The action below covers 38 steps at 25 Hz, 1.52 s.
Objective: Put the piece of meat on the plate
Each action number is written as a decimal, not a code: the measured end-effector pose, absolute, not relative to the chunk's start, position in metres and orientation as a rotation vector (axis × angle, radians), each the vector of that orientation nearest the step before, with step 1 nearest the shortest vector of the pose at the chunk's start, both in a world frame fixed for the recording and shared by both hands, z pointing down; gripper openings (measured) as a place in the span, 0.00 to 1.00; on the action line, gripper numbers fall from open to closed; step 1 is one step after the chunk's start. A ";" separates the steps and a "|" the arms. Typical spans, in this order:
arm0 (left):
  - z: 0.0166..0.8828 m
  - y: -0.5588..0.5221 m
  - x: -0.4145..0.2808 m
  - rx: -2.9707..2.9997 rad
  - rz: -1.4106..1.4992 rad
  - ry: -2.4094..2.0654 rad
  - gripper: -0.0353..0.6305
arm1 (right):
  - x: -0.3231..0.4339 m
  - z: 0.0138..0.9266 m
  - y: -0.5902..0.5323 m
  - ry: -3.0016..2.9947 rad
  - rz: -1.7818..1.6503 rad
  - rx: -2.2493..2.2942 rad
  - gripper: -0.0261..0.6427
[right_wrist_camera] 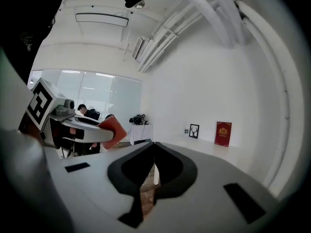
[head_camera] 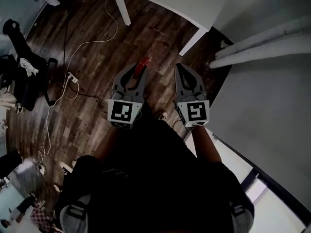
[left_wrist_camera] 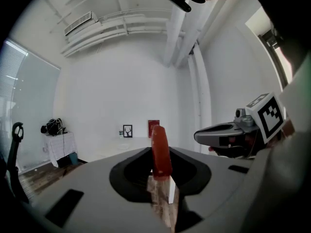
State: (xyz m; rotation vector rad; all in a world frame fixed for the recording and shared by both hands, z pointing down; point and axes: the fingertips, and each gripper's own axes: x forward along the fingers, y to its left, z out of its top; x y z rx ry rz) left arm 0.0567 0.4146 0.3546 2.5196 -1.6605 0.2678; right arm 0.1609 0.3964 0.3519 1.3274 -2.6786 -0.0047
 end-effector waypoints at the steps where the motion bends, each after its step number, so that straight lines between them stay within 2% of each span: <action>1: 0.357 0.407 0.046 2.506 0.271 -1.672 0.19 | 0.152 0.352 0.388 -2.672 -0.009 1.305 0.07; 8: 0.358 0.357 -0.030 2.433 0.230 -1.749 0.19 | 0.086 0.351 0.335 -2.680 -0.065 1.129 0.07; 14: 0.356 0.329 -0.065 2.445 0.205 -1.738 0.19 | 0.050 0.353 0.311 -2.658 -0.100 1.018 0.07; 28: 0.372 0.250 -0.088 2.395 0.245 -1.756 0.19 | 0.014 0.370 0.218 -2.699 -0.024 0.926 0.07; 38: 0.367 0.120 -0.084 2.380 0.441 -1.826 0.19 | -0.004 0.367 0.085 -2.820 -0.005 0.771 0.07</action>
